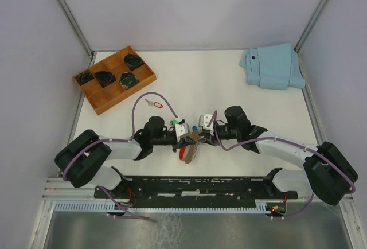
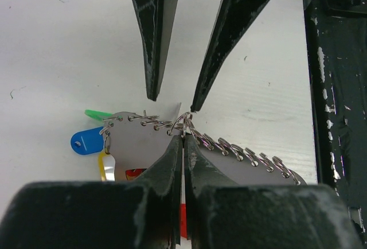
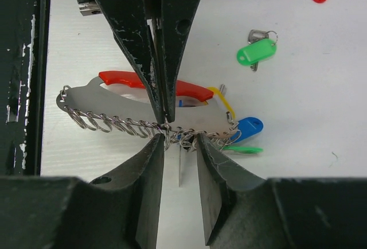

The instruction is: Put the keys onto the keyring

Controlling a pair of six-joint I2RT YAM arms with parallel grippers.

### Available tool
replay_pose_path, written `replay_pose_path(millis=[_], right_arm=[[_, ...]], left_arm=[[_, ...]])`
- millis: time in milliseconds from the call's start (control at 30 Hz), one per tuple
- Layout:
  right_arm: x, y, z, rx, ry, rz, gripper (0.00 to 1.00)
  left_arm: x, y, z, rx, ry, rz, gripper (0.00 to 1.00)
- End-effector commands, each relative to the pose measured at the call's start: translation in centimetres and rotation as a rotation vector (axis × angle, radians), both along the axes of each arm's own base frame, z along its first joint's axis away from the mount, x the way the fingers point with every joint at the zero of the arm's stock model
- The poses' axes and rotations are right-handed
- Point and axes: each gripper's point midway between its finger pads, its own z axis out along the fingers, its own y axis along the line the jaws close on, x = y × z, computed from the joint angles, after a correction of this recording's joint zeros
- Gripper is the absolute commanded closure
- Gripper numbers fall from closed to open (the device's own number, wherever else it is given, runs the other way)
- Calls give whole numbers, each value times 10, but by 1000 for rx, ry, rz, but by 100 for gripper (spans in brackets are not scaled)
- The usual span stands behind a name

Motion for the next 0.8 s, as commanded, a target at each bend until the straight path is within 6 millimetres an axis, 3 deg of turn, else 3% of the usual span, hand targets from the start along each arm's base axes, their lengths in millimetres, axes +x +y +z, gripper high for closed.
replay_pose_path(millis=[0,767], right_arm=[[3,17,14,37,-11,39,64],[1,22,0,-14,27,71,82]], left_arm=[[11,-12,32,-60,-111,-10,97],[11,-12,35,-51,-112,2,97]])
